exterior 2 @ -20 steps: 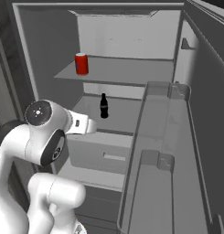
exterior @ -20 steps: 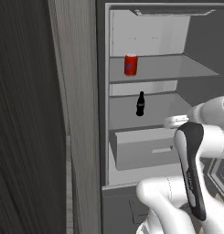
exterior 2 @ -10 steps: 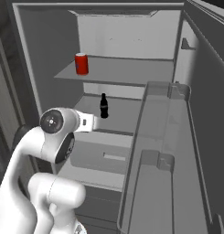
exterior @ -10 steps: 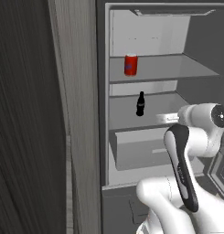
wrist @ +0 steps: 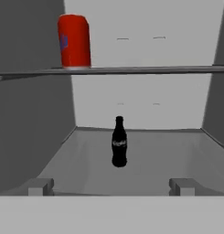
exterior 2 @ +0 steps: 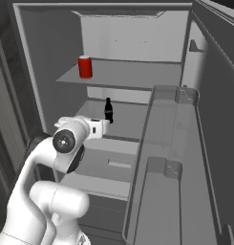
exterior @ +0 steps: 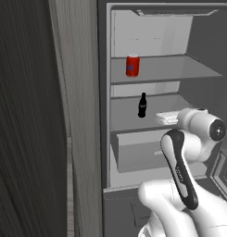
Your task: Open the fridge, grab two sodas, and place both sodas inside the bowl with ice on the dining counter.
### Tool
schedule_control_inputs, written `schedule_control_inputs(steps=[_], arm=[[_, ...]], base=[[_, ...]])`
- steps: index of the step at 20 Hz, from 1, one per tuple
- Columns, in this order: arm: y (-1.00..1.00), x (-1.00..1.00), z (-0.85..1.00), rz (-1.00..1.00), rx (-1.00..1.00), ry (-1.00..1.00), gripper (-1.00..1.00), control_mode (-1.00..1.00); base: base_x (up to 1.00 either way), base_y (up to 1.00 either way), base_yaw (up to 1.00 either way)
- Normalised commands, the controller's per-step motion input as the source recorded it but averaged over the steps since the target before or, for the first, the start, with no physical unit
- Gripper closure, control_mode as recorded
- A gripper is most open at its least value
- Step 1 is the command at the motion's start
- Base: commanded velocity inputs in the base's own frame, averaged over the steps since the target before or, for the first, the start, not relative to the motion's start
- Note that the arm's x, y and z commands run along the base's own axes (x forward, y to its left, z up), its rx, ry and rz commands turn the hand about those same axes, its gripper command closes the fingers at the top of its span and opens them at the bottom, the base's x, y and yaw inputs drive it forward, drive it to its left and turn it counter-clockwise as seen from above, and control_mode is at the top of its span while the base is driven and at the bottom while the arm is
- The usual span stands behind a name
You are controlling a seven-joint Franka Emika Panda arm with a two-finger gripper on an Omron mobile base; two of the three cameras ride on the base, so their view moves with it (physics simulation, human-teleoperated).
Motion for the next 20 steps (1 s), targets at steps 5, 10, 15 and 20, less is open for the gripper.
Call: schedule_control_inputs(steps=[5, 10, 15, 20], arm=[[0.14, 0.3, -0.19, 0.0, -0.04, -0.04, -1.0, -1.0], [-0.01, 0.09, -0.02, 0.01, 0.0, 0.0, -1.0, -1.0], [0.0, 0.18, 0.0, 0.0, 0.0, 0.0, -1.0, -1.0], [0.0, 0.21, 0.0, 0.0, 0.0, 0.03, -1.0, -1.0]], base=[[0.0, 0.0, 0.0], [0.0, 0.0, 0.0], [0.0, 0.0, 0.0], [0.0, 0.0, 0.0]])
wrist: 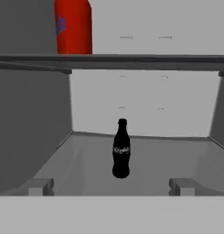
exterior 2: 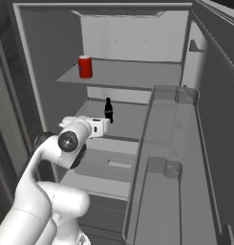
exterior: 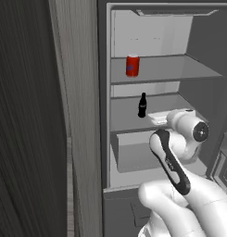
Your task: Open the fridge, grab two sodas, and place both sodas inside the bowl with ice on the dining counter.
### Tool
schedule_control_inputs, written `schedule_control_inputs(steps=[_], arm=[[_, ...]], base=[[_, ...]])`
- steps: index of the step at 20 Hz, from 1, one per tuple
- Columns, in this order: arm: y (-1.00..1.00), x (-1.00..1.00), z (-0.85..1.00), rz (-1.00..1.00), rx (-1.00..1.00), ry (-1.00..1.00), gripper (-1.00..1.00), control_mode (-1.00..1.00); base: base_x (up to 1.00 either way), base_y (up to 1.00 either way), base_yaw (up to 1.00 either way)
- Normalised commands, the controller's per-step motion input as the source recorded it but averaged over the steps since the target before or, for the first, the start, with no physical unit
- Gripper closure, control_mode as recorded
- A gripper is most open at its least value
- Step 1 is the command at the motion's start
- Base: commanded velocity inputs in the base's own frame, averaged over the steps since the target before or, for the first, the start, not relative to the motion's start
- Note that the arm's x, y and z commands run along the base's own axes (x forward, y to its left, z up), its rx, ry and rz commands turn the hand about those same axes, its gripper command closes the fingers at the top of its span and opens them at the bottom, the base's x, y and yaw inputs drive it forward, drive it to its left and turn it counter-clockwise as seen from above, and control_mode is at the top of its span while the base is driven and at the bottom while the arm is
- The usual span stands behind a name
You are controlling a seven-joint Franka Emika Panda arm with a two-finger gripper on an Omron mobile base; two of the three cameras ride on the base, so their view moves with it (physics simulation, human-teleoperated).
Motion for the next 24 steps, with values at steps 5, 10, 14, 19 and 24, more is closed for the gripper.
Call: schedule_control_inputs(steps=[5, 10, 14, 19, 24], arm=[[0.09, 0.3, 0.0, 0.0, -0.01, 0.02, -1.0, -1.0], [0.1, 0.4, 0.0, 0.0, -0.01, 0.02, -1.0, -1.0], [0.0, 0.44, 0.0, 0.0, 0.0, 0.01, -1.0, -1.0], [0.0, 0.49, 0.0, 0.0, 0.0, 0.0, -1.0, -1.0], [-0.04, 0.46, -0.03, 0.0, 0.0, 0.0, -1.0, -1.0]], base=[[0.0, 0.0, 0.0], [0.0, 0.0, 0.0], [0.0, 0.0, 0.0], [0.0, 0.0, 0.0], [0.0, 0.0, 0.0]])
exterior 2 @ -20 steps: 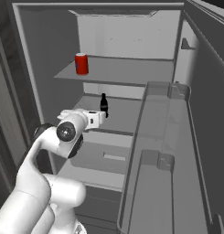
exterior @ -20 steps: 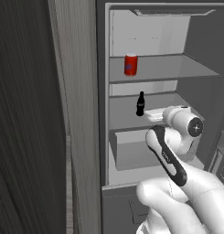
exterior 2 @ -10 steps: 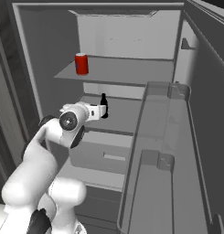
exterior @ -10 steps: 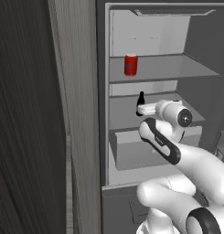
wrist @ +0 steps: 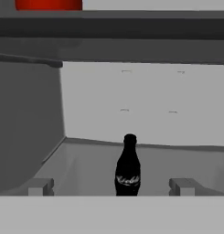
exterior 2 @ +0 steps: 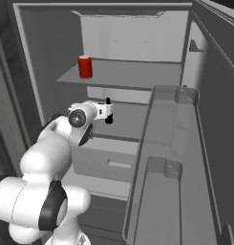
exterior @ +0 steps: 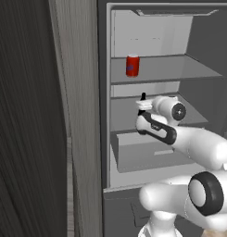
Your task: Open the fridge, grab two sodas, and place both sodas inside the bowl with ice on the dining counter.
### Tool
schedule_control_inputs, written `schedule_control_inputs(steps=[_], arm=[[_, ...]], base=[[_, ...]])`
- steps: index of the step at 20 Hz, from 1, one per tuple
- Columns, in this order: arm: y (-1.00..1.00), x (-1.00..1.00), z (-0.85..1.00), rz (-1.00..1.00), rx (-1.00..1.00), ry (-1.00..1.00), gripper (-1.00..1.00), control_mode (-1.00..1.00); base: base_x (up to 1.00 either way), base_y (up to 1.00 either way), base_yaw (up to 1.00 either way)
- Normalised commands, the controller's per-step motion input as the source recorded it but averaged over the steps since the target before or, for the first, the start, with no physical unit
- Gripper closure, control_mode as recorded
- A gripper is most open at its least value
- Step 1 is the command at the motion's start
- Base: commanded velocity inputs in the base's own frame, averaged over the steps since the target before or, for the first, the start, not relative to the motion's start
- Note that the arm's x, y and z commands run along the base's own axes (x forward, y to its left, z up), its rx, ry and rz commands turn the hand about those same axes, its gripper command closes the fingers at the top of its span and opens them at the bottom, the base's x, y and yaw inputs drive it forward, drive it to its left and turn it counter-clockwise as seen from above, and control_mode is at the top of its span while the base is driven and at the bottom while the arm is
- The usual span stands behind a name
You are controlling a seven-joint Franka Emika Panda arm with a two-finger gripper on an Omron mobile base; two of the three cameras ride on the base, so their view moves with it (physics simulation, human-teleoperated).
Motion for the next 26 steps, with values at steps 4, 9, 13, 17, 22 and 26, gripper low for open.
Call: schedule_control_inputs(steps=[4, 9, 13, 17, 22, 26], arm=[[-0.07, 0.32, -0.07, 0.0, 0.0, 0.0, -1.0, -1.0], [-0.05, 0.19, -0.16, 0.0, 0.0, 0.0, -1.0, -1.0], [-0.02, 0.11, -0.18, 0.0, -0.01, 0.0, -1.0, -1.0], [-0.01, 0.09, -0.19, 0.0, -0.01, 0.0, -1.0, -1.0], [-0.11, 0.15, -0.13, 0.0, 0.0, 0.0, -1.0, -1.0], [-0.13, 0.19, -0.05, 0.0, 0.0, 0.0, -1.0, -1.0]], base=[[0.0, 0.0, 0.0], [0.0, 0.0, 0.0], [0.0, 0.0, 0.0], [0.0, 0.0, 0.0], [0.0, 0.0, 0.0], [0.0, 0.0, 0.0]])
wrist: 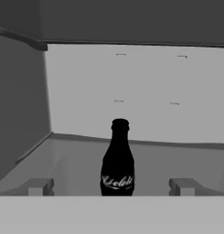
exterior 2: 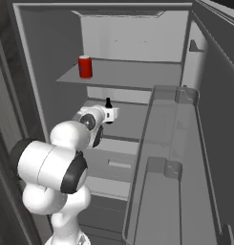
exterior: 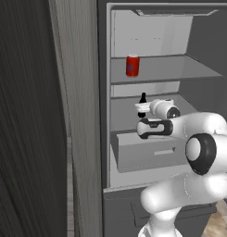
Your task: Open the fridge, grab two sodas, and place both sodas inside the bowl with ice on the dining counter.
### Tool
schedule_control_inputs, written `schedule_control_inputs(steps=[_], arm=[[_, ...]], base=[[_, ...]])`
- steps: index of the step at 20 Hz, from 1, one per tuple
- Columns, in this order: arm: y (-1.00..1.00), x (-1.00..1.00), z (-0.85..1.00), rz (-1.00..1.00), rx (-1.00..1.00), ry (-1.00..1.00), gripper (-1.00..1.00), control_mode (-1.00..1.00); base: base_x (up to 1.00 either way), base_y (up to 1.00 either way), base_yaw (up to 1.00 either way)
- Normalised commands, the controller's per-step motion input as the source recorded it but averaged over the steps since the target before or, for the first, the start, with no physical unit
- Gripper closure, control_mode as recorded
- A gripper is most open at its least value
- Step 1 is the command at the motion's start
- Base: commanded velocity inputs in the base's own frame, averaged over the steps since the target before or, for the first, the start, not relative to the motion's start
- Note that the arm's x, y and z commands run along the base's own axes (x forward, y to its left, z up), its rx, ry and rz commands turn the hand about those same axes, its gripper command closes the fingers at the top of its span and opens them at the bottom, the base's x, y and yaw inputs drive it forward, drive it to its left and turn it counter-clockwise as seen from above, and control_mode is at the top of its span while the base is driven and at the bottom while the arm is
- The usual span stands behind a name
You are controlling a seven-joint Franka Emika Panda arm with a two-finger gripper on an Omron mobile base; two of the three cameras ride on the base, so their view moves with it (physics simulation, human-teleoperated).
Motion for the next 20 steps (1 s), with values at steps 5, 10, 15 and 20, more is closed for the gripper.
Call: schedule_control_inputs(steps=[5, 10, 15, 20], arm=[[-0.05, 0.22, -0.04, 0.0, 0.0, 0.0, -1.0, -1.0], [0.0, 0.14, -0.03, 0.0, 0.0, 0.0, -1.0, -1.0], [0.0, 0.11, -0.07, 0.0, 0.0, 0.0, -1.0, -1.0], [0.0, 0.07, -0.13, 0.0, -0.03, 0.0, -1.0, -1.0]], base=[[0.0, 0.0, 0.0], [0.0, 0.0, 0.0], [0.0, 0.0, 0.0], [0.0, 0.0, 0.0]])
